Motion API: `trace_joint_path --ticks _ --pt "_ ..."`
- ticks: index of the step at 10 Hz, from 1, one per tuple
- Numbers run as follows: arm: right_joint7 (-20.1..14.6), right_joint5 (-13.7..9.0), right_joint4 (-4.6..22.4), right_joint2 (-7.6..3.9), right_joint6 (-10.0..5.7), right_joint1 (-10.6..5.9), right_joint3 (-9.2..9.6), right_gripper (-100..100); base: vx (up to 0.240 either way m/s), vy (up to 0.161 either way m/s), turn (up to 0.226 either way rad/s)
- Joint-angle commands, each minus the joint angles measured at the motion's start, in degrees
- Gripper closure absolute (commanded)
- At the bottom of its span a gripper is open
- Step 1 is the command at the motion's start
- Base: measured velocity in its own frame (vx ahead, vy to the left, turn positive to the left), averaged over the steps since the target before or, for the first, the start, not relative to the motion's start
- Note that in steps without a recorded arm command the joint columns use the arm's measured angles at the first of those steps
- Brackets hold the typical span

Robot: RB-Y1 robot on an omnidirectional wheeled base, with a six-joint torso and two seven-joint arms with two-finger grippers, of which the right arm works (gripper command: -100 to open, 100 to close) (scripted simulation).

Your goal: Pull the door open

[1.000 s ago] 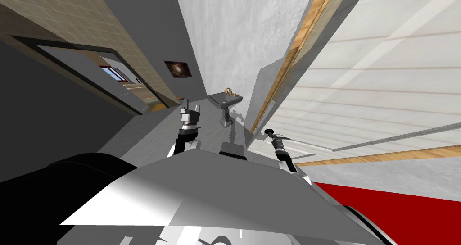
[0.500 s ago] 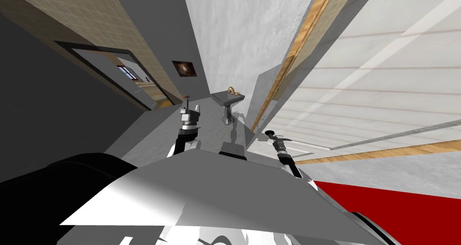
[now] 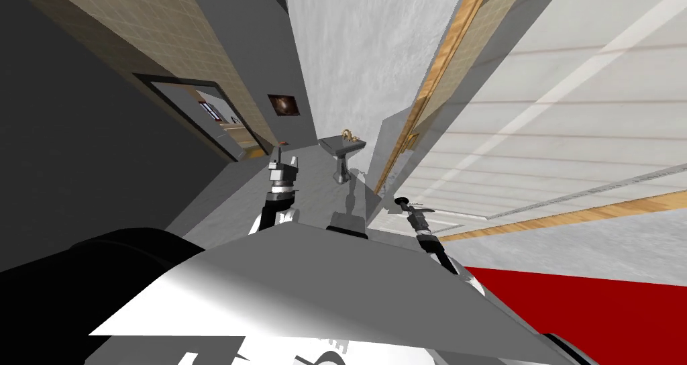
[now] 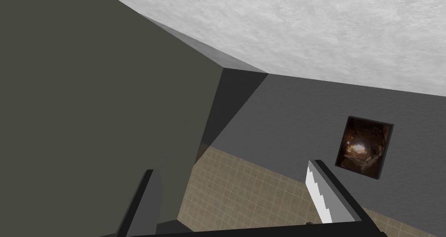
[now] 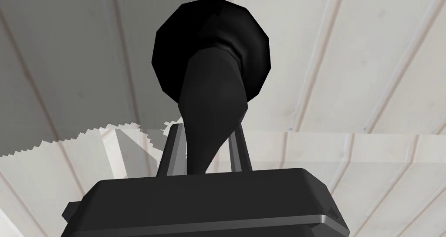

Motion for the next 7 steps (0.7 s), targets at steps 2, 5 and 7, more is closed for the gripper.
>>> trace_joint_path --ticks 2,5,7 --pt "-0.7 -0.6 0.5 -1.14 -2.36 1.20 1.14 100 -0.158 -0.074 0.179" --pt "-1.4 -1.4 1.0 -2.39 -4.92 2.50 2.38 100 -0.140 -0.059 0.124" --pt "-1.9 -1.9 1.4 -3.35 -6.91 3.51 3.34 100 -0.129 -0.036 0.118"
